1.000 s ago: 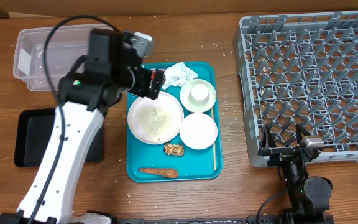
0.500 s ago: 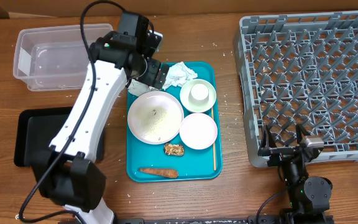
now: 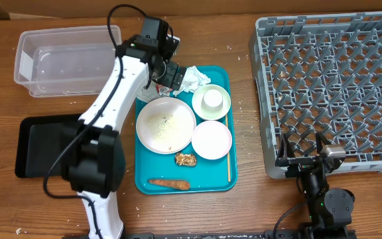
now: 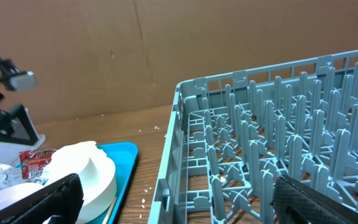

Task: Sort waste into correct bins and load items into the dishwasher
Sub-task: 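Reach the left gripper to the red wrapper and tissue on the tray, then close the left gripper on the red wrapper and lift it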

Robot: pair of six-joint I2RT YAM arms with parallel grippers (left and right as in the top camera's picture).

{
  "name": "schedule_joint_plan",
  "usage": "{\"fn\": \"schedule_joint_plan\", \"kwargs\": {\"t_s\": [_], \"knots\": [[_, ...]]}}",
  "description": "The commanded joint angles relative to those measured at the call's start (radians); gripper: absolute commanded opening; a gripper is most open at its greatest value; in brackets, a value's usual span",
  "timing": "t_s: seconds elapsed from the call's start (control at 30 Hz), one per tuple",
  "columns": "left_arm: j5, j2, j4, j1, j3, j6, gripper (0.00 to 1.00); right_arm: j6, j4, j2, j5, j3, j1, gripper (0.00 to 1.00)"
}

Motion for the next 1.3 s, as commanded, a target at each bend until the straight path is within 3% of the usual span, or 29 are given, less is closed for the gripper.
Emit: {"fn": "schedule_joint_plan", "kwargs": {"t_s": [0.0,0.37,0.5,0.7,0.8,1.03,1.27], "knots": [[-0.040,0.050,0.024,-0.005,0.026,0.020,0.95,-0.003,0.006,-0.010,0.007,-0.010,0.006,1.00],[-0.068,0.113,0.020,-0.003,0.026,0.057,0.81,-0.003,0.006,-0.010,0.007,-0.011,0.006,1.00],[-0.085,0.113,0.046,0.003,0.021,0.107,0.59,-0.003,0.006,-0.010,0.007,-0.010,0.006,1.00],[-0.084,0.113,0.051,0.011,0.014,0.132,0.59,-0.003,0.006,-0.010,0.007,-0.011,0.006,1.00],[-0.084,0.113,0.053,0.017,-0.001,0.132,0.49,-0.003,0.006,-0.010,0.007,-0.011,0.006,1.00],[-0.084,0.113,0.056,0.021,-0.031,0.132,0.49,-0.003,0.006,-0.010,0.007,-0.010,0.006,1.00],[-0.087,0.113,0.057,0.022,-0.033,0.132,0.38,-0.003,0.006,-0.010,0.007,-0.011,0.006,1.00]]}}
